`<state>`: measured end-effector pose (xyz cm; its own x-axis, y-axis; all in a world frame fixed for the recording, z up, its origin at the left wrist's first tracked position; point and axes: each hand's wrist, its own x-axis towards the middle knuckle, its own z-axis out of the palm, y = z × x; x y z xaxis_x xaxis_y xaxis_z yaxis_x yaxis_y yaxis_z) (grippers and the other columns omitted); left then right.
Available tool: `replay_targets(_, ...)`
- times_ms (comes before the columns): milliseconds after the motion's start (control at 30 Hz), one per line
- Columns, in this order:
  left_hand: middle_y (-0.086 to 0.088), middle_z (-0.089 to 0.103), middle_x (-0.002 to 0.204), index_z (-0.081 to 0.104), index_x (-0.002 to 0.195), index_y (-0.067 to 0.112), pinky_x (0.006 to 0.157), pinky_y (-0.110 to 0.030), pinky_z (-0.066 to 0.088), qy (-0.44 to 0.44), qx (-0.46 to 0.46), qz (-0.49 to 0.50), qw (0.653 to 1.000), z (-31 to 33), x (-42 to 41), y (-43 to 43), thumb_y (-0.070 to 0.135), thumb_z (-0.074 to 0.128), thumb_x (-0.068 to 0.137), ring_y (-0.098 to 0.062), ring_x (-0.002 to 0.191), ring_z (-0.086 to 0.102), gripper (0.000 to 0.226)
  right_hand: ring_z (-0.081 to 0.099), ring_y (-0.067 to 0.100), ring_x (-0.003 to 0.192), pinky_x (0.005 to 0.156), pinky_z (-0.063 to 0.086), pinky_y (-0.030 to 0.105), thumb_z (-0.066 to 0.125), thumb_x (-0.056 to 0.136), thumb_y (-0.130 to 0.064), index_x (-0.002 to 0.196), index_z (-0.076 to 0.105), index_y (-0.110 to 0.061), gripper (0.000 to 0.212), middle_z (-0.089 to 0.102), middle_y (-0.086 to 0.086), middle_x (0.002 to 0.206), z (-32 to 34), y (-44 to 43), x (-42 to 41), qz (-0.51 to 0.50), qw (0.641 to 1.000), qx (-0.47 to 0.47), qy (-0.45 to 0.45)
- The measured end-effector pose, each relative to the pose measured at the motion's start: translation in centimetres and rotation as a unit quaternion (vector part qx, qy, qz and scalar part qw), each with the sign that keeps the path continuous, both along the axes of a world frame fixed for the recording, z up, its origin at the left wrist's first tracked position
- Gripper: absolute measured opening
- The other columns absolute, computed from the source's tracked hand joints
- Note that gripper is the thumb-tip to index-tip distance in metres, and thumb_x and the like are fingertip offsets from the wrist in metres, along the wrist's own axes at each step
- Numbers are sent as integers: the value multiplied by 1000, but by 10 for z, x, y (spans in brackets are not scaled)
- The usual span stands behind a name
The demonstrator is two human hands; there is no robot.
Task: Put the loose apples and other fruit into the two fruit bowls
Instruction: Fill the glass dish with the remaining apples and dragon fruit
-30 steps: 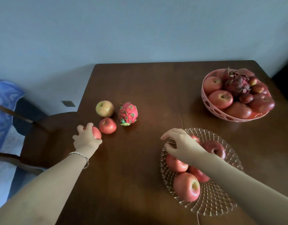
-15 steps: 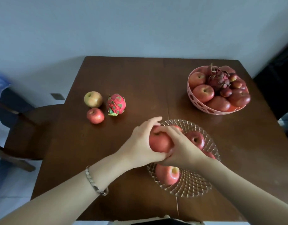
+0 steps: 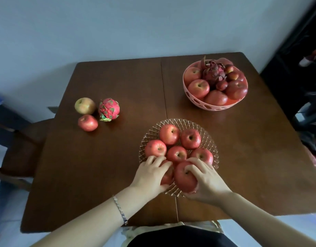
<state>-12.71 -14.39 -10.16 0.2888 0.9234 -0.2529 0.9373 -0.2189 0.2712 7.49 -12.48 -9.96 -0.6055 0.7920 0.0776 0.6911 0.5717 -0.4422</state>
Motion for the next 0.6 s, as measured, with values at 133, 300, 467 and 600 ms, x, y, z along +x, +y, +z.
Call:
replay_targets(133, 10, 35, 140, 39, 133, 29, 89, -32, 45, -28, -8, 27, 999, -2, -1, -1, 37, 65, 75, -21, 119, 30, 65, 62, 33, 93, 80, 50, 44, 82, 37, -50, 92, 52, -22, 68, 66, 4, 105, -6, 5, 3, 26, 997, 41, -58)
replay_targets(300, 12, 34, 137, 40, 132, 30, 84, -33, 49, -41, -33, 48, 997, 1, 2, -3, 32, 66, 74, -21, 114, 29, 63, 62, 35, 93, 80, 50, 48, 78, 34, -56, 88, 65, -17, 68, 67, 2, 98, 0, 9, 6, 39, 990, 52, -123)
replay_targets(467, 13, 36, 136, 42, 130, 29, 86, -39, 51, -58, -38, 66, 995, 3, 4, -5, 28, 67, 74, -22, 113, 31, 61, 56, 33, 103, 96, 42, 49, 70, 42, -51, 97, 61, -16, 66, 63, 3, 102, 10, 10, -9, 57, 973, 20, -222)
replay_targets(600, 13, 35, 138, 42, 131, 29, 89, -37, 49, -70, -30, 63, 995, 2, 2, -7, 28, 65, 74, -22, 115, 32, 61, 60, 32, 85, 87, 48, 48, 64, 49, -58, 86, 63, -14, 58, 65, 7, 91, 13, 5, -17, 37, 965, 54, -255)
